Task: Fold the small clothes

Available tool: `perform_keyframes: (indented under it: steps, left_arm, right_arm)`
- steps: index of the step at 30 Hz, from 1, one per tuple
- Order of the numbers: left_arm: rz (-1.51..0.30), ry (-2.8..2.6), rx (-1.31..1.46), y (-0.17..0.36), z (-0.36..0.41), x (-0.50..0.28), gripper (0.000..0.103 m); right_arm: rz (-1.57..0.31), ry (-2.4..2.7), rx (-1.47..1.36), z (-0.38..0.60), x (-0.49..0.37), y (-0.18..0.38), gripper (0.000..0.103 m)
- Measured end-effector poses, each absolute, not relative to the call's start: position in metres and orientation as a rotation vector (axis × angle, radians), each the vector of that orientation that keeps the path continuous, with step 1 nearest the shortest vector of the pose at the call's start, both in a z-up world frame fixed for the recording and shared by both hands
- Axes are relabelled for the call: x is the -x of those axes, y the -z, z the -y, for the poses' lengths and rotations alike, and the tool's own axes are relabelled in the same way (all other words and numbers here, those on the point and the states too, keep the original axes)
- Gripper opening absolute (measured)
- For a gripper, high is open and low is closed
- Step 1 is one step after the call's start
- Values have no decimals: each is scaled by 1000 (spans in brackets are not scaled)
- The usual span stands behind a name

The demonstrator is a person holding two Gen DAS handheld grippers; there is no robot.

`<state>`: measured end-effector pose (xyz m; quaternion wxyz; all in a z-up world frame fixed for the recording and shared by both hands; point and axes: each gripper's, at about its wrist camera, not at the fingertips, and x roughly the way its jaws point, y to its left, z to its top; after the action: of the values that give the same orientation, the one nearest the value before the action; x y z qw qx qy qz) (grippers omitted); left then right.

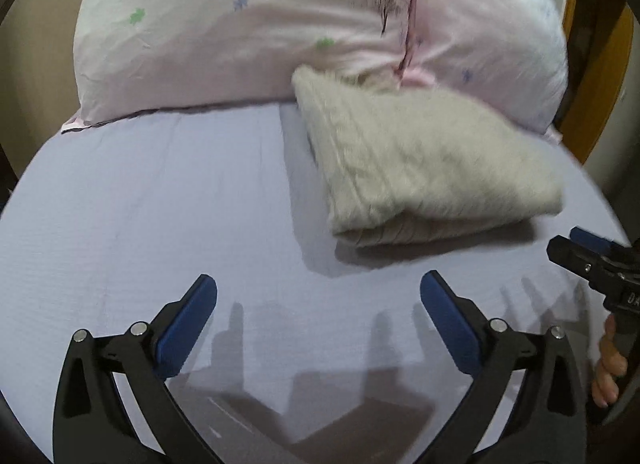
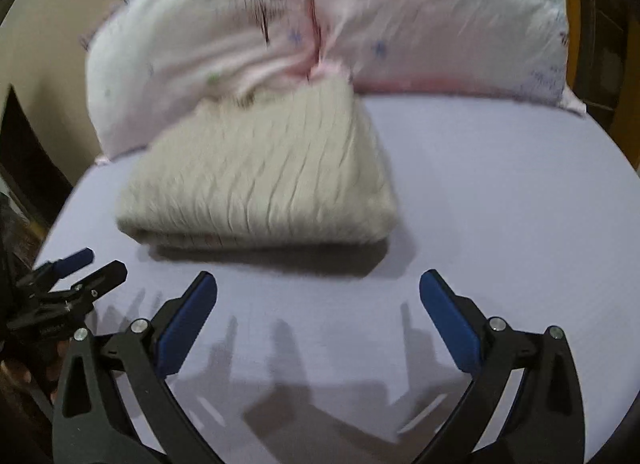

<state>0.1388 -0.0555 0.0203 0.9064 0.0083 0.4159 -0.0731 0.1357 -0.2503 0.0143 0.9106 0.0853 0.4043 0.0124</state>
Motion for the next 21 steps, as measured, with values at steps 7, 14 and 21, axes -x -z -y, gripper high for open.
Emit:
perform_keyframes:
  steps: [7, 14, 21]
  left_arm:
    - [-931, 131, -93, -2, 68, -144, 102]
    - [-935, 132, -91, -2, 67, -141, 102]
    - [-935, 135, -91, -1, 66, -141, 102]
  right_arm:
    - [-861, 34, -98, 229, -145, 0, 101]
    - [-906, 21, -40, 220, -139, 5, 101]
    - [-928, 27, -2, 217, -141, 8, 101]
